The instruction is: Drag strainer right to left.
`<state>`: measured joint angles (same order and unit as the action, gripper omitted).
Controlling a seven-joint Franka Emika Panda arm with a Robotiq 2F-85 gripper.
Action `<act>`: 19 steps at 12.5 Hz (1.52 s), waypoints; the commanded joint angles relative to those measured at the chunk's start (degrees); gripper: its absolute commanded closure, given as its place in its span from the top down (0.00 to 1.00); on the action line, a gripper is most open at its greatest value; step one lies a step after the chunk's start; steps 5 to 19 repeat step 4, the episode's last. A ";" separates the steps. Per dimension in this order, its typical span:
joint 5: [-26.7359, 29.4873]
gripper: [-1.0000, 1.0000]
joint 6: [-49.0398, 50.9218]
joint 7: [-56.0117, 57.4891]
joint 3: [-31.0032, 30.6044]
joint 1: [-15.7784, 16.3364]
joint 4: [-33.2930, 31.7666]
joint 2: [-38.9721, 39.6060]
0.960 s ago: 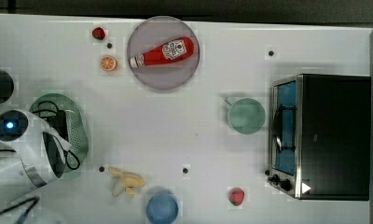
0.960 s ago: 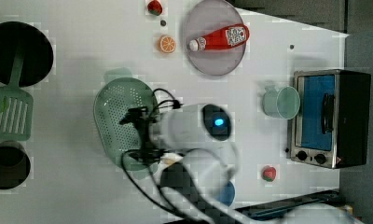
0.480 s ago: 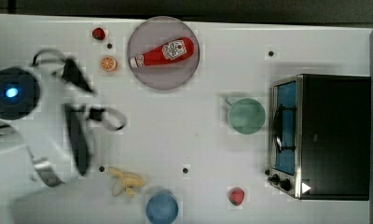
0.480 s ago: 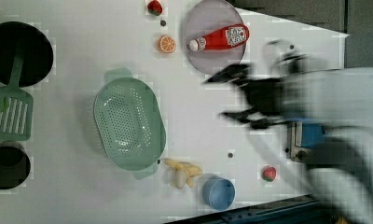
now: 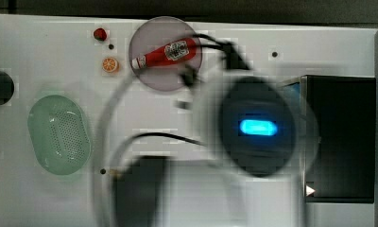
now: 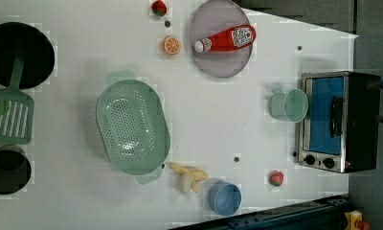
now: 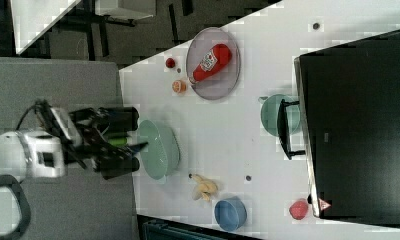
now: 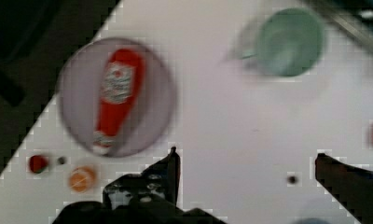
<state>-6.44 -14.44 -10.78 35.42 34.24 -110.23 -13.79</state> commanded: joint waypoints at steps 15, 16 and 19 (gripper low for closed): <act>-8.01 1.00 5.57 8.70 0.03 0.26 -2.24 -3.46; -8.01 1.00 5.57 8.70 0.03 0.26 -2.24 -3.46; -8.01 1.00 5.57 8.70 0.03 0.26 -2.24 -3.46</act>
